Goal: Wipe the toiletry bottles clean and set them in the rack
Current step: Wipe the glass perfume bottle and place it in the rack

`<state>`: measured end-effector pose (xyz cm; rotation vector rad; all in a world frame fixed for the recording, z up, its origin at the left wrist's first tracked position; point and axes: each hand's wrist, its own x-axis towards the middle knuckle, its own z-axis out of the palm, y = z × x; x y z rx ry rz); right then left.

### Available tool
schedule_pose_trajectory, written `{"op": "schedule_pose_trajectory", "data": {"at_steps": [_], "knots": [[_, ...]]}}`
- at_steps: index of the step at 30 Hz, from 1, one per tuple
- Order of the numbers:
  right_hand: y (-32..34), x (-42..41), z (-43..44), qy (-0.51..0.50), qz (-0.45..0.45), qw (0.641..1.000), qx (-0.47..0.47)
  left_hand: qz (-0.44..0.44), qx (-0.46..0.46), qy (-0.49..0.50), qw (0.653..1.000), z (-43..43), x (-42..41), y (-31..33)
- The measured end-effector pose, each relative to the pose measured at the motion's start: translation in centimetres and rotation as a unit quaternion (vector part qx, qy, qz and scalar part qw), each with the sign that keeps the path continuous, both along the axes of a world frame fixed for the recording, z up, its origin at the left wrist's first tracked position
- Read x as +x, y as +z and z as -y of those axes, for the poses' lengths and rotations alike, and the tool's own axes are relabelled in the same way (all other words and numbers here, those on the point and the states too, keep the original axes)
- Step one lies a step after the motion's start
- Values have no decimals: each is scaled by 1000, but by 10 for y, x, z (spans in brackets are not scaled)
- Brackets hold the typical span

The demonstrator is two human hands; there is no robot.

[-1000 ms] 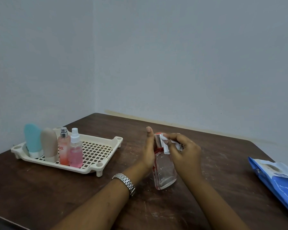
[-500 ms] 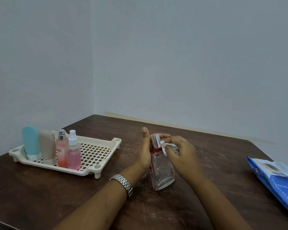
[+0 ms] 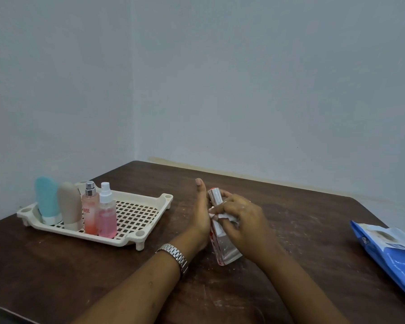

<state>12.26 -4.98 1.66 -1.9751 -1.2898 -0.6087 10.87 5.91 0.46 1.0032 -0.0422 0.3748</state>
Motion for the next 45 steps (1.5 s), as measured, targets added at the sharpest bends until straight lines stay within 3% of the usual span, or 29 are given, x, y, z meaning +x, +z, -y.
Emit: {"op": "schedule_pose_trajectory", "data": {"at_steps": [5,12,19,26,32,41,45], "knots": [[-1,8,4,-43,0,999,23,-15,35,22,999,-2,0,-2],[-1,1,0,20,-17,999,18,-14,-23,4,1000,-1,-1,0],[-2,7,2,-28,-11,1000,-6,-26,28,38,999,-4,0,-2],[0,4,5,20,-46,997,-51,-26,29,33,999,-6,0,-3],[-5,17,14,-58,-51,997,2,-18,51,22,998,-10,0,-3],[-6,8,6,-1,-58,998,-35,-20,38,39,998,-9,0,-4],[-9,20,13,-43,-59,997,5,-17,37,22,999,-8,-1,-2]]}}
